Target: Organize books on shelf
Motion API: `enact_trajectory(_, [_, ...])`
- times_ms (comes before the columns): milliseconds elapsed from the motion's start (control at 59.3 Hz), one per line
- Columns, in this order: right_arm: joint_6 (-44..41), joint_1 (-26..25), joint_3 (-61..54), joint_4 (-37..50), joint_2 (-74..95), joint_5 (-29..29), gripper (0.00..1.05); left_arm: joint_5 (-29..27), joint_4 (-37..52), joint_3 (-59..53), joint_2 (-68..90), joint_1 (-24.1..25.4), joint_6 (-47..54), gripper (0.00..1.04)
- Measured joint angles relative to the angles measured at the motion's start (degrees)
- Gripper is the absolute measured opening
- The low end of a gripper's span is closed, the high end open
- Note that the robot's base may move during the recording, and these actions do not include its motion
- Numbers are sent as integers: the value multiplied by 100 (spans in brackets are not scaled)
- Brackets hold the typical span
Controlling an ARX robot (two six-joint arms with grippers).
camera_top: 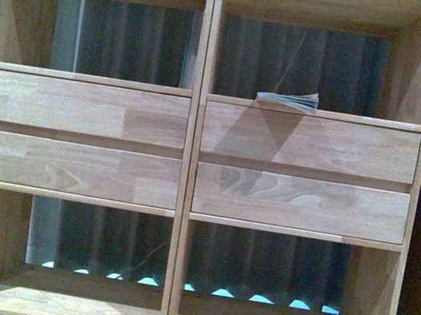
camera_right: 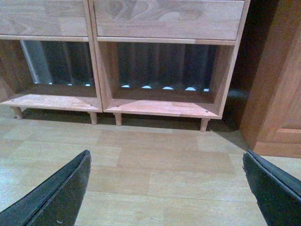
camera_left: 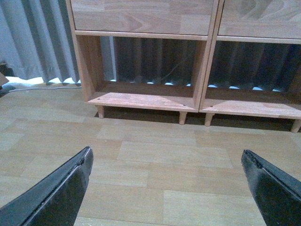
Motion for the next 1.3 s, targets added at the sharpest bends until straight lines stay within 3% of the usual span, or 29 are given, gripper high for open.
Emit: enact_trajectory(1298, [-2,0,0,0,0,2,98,0,-2,0,-2,0,0,97])
